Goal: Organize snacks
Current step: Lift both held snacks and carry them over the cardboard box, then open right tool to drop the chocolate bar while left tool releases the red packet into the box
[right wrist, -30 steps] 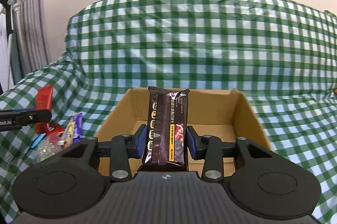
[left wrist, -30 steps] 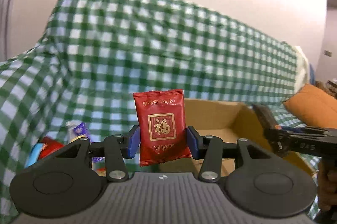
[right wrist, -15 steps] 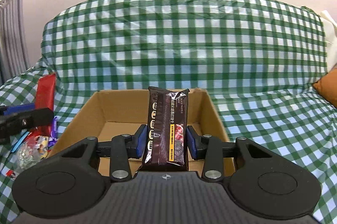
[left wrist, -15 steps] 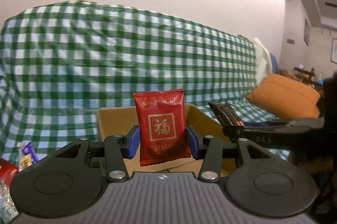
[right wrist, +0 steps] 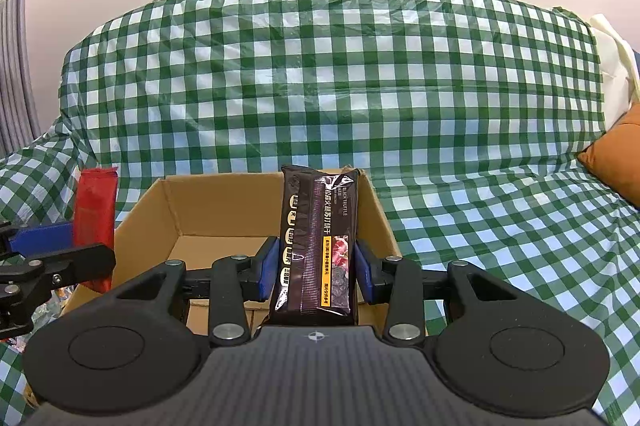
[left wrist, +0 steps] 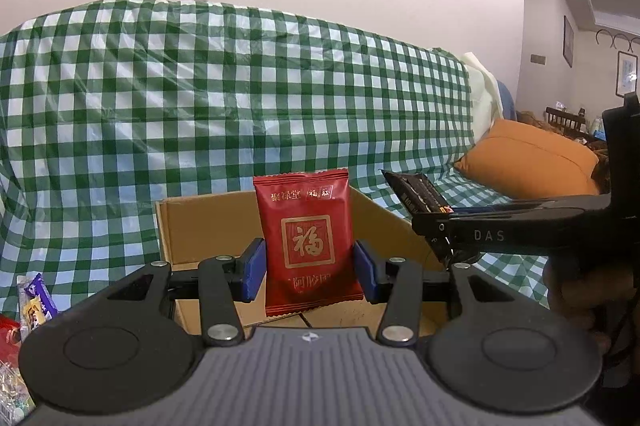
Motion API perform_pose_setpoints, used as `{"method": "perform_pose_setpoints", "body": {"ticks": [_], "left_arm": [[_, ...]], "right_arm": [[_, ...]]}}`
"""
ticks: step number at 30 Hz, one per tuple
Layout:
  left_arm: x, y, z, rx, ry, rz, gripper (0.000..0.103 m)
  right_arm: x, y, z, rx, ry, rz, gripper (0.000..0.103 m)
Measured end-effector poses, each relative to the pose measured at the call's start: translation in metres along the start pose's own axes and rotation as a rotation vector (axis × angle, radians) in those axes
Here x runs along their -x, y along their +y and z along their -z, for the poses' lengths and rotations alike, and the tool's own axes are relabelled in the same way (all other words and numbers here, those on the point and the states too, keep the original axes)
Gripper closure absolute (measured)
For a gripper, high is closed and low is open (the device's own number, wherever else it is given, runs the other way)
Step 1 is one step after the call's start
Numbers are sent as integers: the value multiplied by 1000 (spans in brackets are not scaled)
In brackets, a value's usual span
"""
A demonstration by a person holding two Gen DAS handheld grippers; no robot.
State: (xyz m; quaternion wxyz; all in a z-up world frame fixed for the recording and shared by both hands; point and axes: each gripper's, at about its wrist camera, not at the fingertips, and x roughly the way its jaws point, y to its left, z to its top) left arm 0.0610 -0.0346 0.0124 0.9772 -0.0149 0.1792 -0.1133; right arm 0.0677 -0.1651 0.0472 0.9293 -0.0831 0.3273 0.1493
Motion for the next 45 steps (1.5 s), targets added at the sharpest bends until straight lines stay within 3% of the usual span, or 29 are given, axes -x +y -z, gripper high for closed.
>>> {"method": "perform_pose_setpoints", "body": {"ticks": [45], "left_arm": [[0,-7,4,-17,22,28,51]], "right_arm": [[1,10,3,1,4,21,61]]}}
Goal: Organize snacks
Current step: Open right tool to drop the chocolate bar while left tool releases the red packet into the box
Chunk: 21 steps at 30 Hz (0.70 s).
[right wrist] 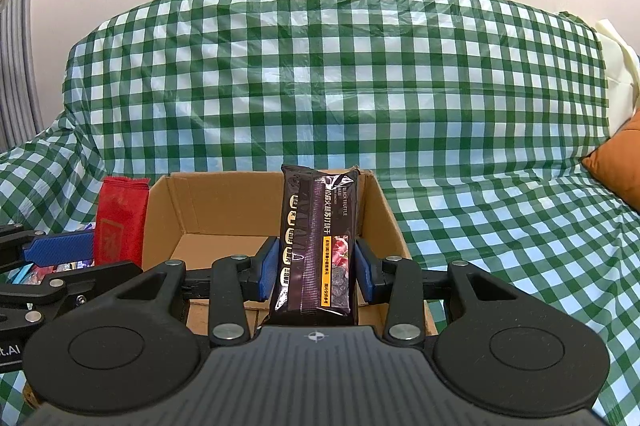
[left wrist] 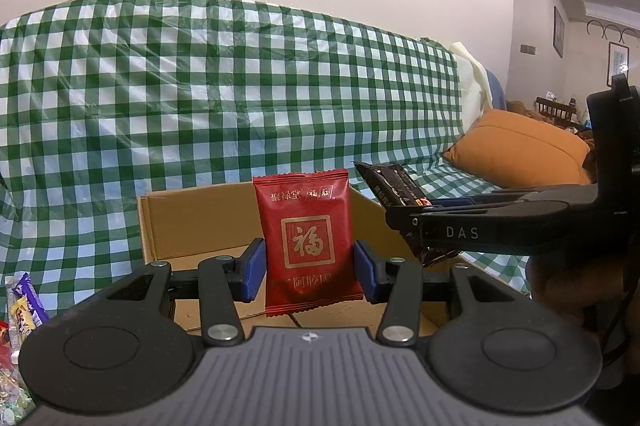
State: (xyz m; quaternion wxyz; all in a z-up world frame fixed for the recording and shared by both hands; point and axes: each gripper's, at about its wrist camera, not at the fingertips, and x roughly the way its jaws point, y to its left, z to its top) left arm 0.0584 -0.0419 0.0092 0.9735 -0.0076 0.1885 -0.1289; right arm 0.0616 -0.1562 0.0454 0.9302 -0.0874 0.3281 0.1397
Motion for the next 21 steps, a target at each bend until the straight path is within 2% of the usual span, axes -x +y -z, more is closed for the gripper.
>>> {"method": "perform_pose_setpoints", "body": {"ticks": [4,5,7,8,10,17,21], "left_arm": [[0,-2,0,6,1,20,49],[0,-2,0,10,5,30,45],[-3,-4,0,17,26,41,27],[-4,-6,0,10,27,25,26],[-5,-7,1,4,30,23,26],[-6,-2,-1,30,34,20,26],[-4,1,0,33,36,16,35]], "right_arm": [[0,1,0,2,2,-1,61],[0,2,0,4,6,-4,61],[-2,0,0,8,12,-13,59],[-3,1,0,12,13,-11,52],[-2,2,-1,21,3,0,45],[-3,-2,-1,18,7,2,44],[-3,0,0,16,6,2,44]]}}
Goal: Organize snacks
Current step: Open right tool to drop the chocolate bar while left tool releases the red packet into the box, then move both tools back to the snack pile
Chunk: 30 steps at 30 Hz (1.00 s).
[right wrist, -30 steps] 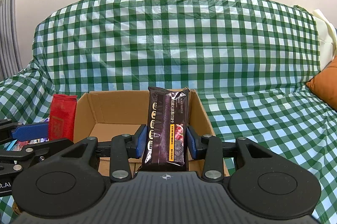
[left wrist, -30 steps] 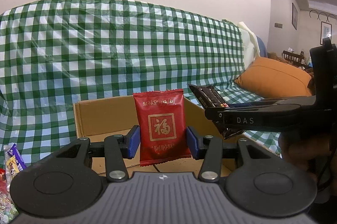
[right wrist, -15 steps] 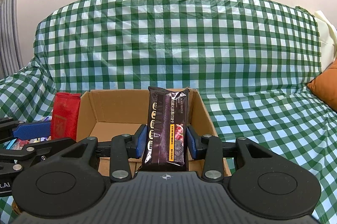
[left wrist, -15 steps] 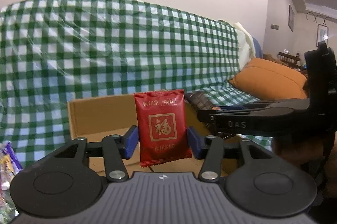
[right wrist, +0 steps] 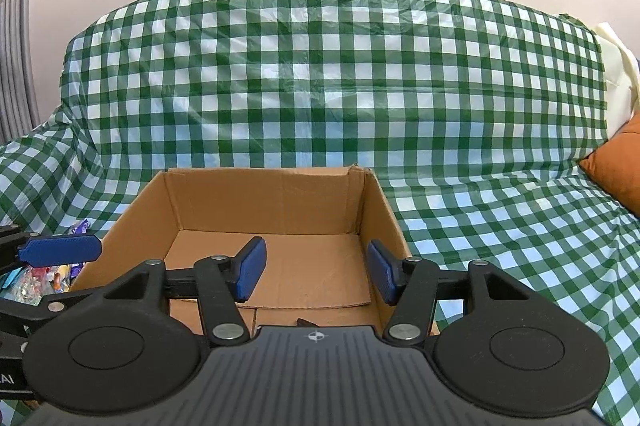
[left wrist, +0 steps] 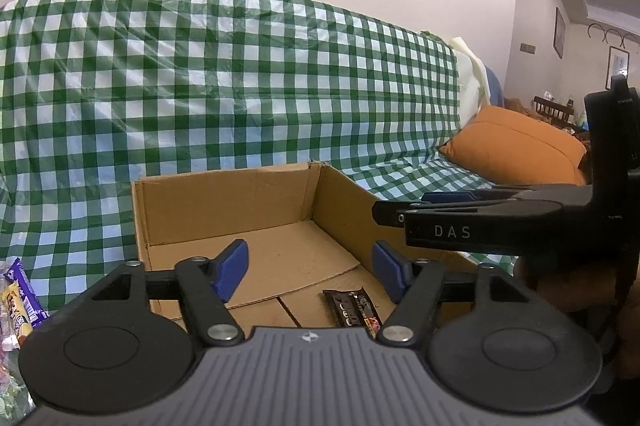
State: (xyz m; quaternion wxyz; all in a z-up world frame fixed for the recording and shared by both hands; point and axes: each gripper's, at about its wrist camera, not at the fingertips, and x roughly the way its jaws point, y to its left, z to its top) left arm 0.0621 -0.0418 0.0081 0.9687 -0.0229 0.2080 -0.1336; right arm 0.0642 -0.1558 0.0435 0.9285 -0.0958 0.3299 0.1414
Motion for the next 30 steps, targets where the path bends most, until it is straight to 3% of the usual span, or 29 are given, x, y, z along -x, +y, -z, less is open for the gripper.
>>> {"method": "perform_pose_setpoints", "body": {"ticks": [4,7,10,12,15,20,30], "left_arm": [[3,3,1,-1,10,-16,53],[6,9,1,15,19,-15,61],[10,14,0,13,20,-14,70],[13,16,0,8,19,-17,77],[18,23,1,11,26,-38,77],[28,50,1,86,45,-117,77],[48,160,12,465,171,-362,74]], "right_arm": [[1,4,-1,0,0,-8,44],[-1,10,-2,6,-4,-16,45],[-3,16,-3,14,-15,-21,50],[-4,21,-4,15,-18,-30,62],[-5,30,-4,17,-27,-50,74],[-8,50,-5,27,-37,-99,75],[-19,105,-5,87,-38,-254,75]]}}
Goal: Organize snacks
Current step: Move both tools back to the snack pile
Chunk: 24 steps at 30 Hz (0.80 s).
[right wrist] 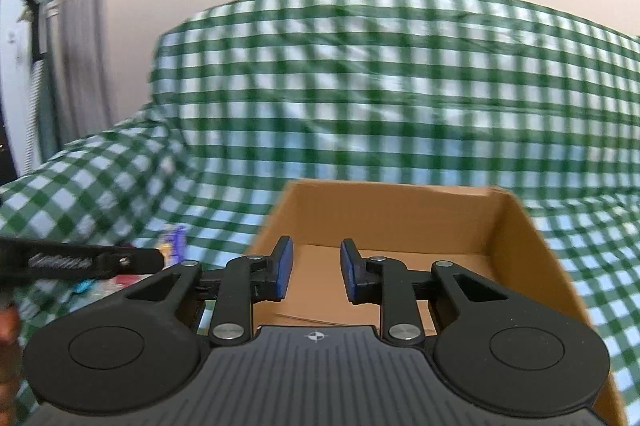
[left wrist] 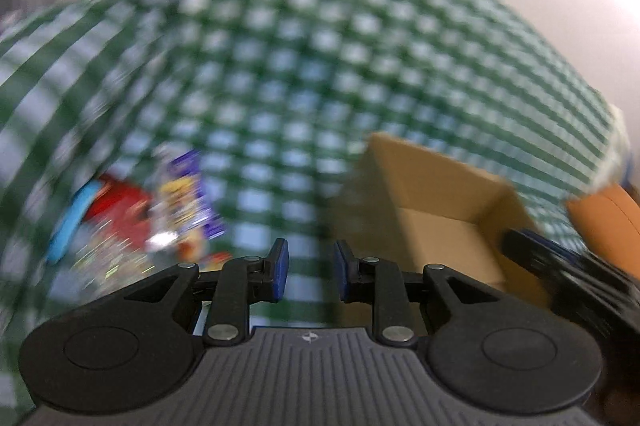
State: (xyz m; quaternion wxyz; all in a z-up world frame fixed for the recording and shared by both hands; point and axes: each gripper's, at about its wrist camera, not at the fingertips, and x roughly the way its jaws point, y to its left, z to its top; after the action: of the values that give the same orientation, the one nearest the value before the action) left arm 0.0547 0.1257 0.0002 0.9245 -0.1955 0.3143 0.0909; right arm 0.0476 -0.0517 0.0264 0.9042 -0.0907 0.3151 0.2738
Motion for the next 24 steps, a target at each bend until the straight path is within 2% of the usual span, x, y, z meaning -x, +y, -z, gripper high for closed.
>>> {"method": "perform_pose_setpoints", "body": {"ticks": [3,5,7,12,17,24], "left_arm": [[-6,35,-6,107,63,-78,64],[-7,60,-8,181,93,-103,58],[-7,80,-8,233,109,-130,47],[-6,122,-10,337,137,-188,30],[-9,150,-5,440,180,-213,19],[-29,157,0,494,245,-219,11]], "right_arm": [[-5,21,-1,23,-9,-67,75],[-7,38,0,44,-15,-112,75],[-9,55,3,68,-20,-163,75],[-21,101,14,130,23,-258,75],[-50,131,28,153,102,-245,75],[-108,145,50,147,234,-120,74]]}}
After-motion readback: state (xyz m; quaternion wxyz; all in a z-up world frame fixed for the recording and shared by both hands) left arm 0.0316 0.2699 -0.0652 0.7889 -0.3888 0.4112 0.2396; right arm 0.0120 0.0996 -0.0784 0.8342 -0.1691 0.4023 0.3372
